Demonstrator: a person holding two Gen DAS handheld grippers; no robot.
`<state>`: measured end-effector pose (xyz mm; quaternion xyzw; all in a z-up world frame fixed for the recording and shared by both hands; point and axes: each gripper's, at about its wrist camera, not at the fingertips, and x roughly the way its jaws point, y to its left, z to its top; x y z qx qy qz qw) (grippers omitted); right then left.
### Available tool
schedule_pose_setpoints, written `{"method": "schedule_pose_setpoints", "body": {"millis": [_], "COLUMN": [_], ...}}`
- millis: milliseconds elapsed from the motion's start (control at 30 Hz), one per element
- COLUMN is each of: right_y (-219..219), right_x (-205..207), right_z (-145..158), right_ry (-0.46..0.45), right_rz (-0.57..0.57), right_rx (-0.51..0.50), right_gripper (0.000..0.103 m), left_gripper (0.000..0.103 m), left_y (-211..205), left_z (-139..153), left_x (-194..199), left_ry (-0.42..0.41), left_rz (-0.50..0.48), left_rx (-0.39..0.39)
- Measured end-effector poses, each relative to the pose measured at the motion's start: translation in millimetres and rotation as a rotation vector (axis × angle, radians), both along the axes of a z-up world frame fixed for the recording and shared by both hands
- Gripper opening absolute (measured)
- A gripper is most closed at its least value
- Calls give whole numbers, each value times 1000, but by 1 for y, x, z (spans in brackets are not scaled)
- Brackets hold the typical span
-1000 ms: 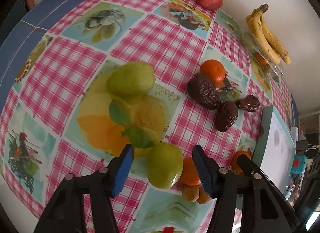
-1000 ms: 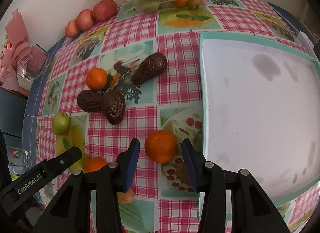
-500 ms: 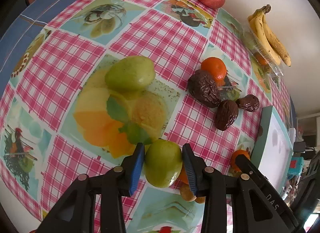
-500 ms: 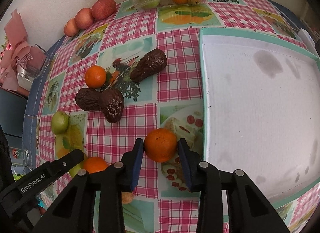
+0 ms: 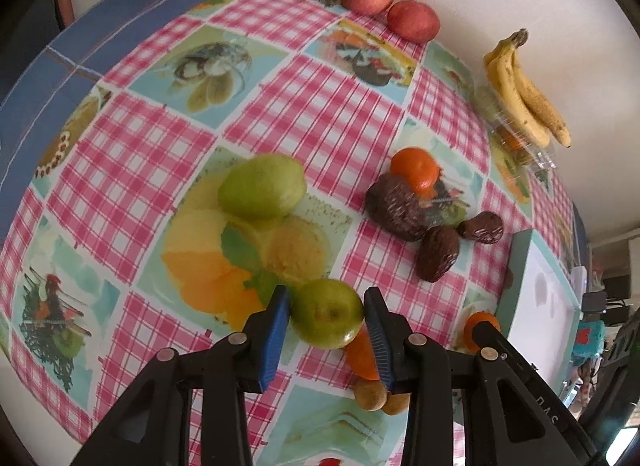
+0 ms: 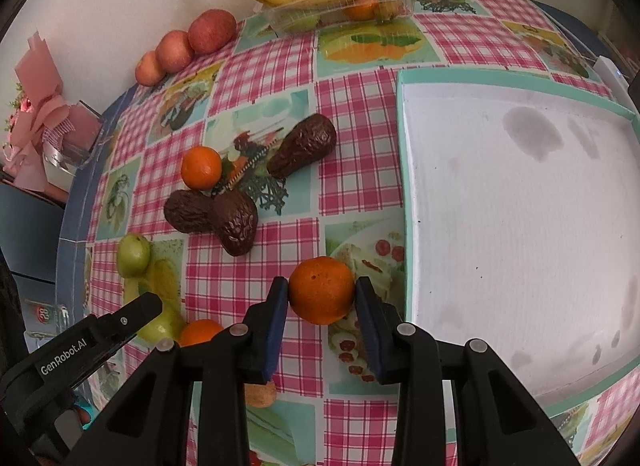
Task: Organize fruits
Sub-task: 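Carry both fruits over the white tray and open both tools to release them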
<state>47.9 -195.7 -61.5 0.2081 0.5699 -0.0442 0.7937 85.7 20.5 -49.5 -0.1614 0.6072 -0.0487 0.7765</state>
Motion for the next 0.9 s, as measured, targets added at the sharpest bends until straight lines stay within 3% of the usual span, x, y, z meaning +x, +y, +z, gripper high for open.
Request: {"method": "schedule_pose_setpoints", "body": {"millis": [600, 767, 900], "right_y": [-41, -79, -116], "right_x": [-20, -37, -55], "right_z": [40, 48, 52], "right_ry": [-102, -106, -97], "right_rz": [-115, -225, -338], "right_rx": [-2, -84, -147], "right_gripper": [36, 36, 36], "left_gripper": [40, 40, 40], "left_y": [-23, -56, -95], "left_z": [45, 55, 62], "left_x": [-7, -13, -22], "left_ry": [-152, -190, -210], "left_rz": [-70, -167, -288], "left_rx": [17, 21, -25]}}
